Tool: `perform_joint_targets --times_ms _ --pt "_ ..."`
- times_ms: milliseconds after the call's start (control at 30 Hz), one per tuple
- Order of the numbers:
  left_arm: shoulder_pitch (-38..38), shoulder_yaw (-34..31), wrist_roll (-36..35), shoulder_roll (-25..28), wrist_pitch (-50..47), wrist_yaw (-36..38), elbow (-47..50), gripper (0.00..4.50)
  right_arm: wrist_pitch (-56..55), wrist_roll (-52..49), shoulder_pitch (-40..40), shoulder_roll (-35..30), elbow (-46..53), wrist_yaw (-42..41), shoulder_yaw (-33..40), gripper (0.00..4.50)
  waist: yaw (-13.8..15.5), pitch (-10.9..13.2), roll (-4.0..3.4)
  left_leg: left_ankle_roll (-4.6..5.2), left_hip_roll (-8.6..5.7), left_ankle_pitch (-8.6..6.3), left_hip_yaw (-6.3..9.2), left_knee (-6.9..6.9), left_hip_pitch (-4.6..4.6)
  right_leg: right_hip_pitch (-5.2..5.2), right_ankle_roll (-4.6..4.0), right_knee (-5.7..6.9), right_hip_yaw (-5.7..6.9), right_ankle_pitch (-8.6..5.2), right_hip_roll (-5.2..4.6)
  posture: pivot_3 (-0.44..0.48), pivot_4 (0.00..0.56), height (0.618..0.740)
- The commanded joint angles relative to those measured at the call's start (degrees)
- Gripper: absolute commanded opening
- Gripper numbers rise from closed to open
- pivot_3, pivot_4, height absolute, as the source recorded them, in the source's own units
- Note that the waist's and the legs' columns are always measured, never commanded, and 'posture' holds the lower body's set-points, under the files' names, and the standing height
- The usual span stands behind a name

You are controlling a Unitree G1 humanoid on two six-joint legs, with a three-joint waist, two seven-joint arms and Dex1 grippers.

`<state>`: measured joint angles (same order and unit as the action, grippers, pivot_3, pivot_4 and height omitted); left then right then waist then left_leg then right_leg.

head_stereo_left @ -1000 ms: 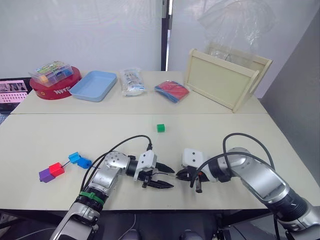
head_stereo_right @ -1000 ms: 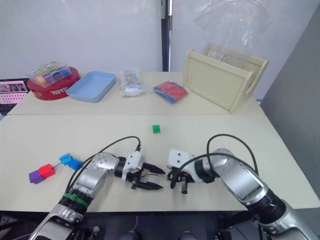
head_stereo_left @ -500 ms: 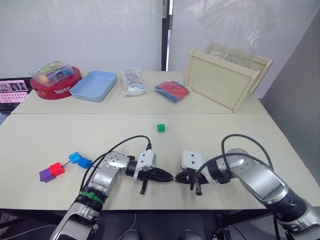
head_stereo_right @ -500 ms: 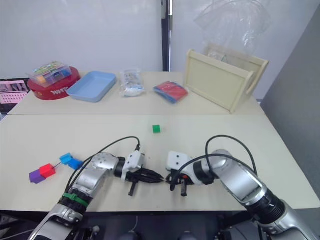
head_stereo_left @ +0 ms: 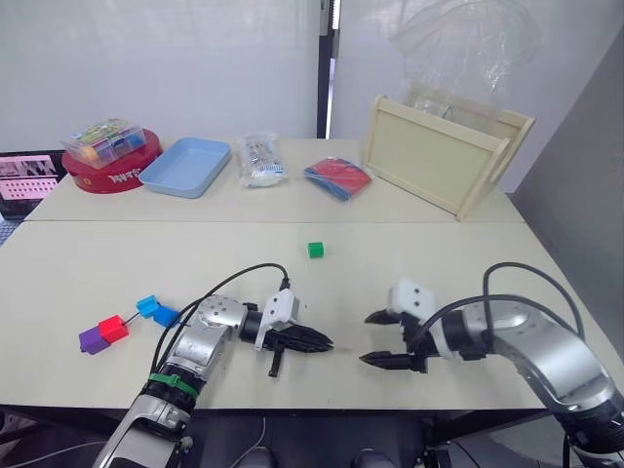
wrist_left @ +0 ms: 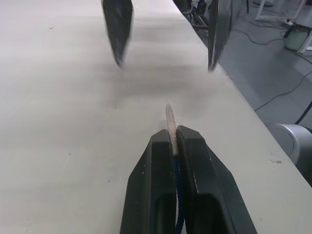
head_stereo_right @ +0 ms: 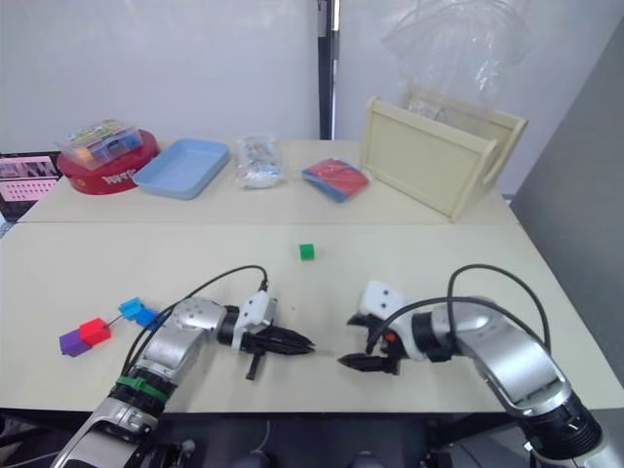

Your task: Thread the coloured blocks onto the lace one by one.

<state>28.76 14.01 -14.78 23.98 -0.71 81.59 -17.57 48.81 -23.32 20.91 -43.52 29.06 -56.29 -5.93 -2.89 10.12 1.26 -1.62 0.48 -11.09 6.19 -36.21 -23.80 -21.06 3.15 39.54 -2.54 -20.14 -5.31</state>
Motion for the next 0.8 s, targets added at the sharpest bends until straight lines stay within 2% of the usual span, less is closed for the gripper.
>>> perform_joint_targets --times_ms 33,133,333,633,800 --pt "-1.62 -2.40 -2.29 1.86 -1.81 -0.69 4.60 0.00 -4.94 -0.44 0.17 4.90 -0.13 5.92 4.20 4.48 -0.04 0.00 0.00 0.00 0.00 0.00 0.00 -0.01 0.00 0.00 0.00 0.01 0.00 0.00 0.00 0.000 0.150 0.740" --pt "-3.75 -4.17 -3.37 3.99 -3.48 -1.72 8.03 0.00 -9.57 1.75 1.32 11.64 -3.83 11.85 3.54 4.48 -0.14 -0.01 0.01 0.00 -0.01 0.00 0.00 0.00 0.01 0.00 0.00 0.02 -0.02 0.00 -0.02 0.000 0.150 0.740" --pt "-7.95 -8.68 -5.95 7.92 -7.36 -5.36 14.77 0.00 -19.43 11.23 7.72 23.03 -18.96 22.77 -2.25 4.48 -0.46 -0.01 -0.01 -0.04 -0.02 0.02 0.01 0.03 0.02 -0.04 0.00 0.08 -0.03 0.00 -0.03 0.000 0.150 0.740" --pt "-11.96 -11.36 -7.11 10.26 -9.55 -9.31 19.91 0.00 -31.07 18.76 20.57 33.34 -48.07 29.62 -4.49 4.48 -1.22 0.00 -0.02 -0.21 0.01 0.12 0.01 0.21 0.12 -0.12 -0.01 0.21 -0.04 0.00 -0.01 0.000 0.150 0.740" --pt "-13.89 -11.12 -7.01 10.17 -9.80 -10.76 21.97 0.00 -36.78 20.88 27.33 38.59 -64.61 33.75 -3.07 4.48 -1.57 -0.01 -0.03 -0.26 0.07 0.16 -0.02 0.39 0.29 -0.13 -0.01 0.29 -0.05 0.01 0.01 0.000 0.150 0.740"
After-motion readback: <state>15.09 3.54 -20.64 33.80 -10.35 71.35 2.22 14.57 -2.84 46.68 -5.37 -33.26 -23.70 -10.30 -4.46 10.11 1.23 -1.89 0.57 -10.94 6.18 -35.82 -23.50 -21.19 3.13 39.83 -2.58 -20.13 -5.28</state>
